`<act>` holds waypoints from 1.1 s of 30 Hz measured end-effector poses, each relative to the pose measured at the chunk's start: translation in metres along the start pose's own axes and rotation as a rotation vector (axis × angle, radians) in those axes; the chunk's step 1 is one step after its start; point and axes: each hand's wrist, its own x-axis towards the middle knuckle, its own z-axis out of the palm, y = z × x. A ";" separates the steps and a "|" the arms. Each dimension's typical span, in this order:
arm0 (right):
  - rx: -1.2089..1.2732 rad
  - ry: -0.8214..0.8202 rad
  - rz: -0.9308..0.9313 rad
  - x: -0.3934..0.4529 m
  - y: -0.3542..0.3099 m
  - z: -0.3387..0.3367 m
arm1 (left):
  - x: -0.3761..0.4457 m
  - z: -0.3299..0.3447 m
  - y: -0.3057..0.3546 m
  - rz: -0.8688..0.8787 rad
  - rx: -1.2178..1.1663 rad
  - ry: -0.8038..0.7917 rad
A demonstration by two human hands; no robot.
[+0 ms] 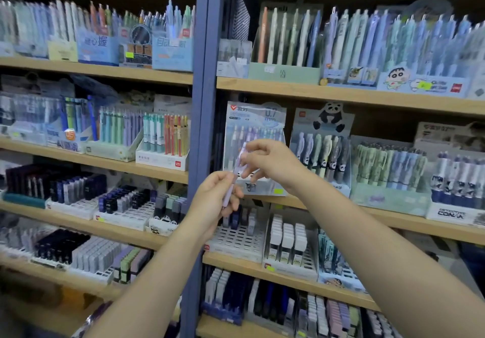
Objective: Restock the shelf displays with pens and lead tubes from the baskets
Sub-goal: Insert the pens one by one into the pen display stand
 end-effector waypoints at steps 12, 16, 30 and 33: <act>0.024 0.493 -0.175 -0.007 0.002 -0.064 | 0.024 0.011 -0.010 0.560 1.108 0.164; -0.032 0.467 -0.202 0.001 0.005 -0.058 | 0.028 -0.004 -0.031 0.574 1.475 0.041; -0.260 0.397 -0.250 0.030 0.005 -0.023 | 0.021 -0.036 -0.047 0.615 1.576 0.057; -0.276 0.414 -0.281 0.034 0.005 -0.018 | 0.022 -0.039 -0.051 0.603 1.584 0.022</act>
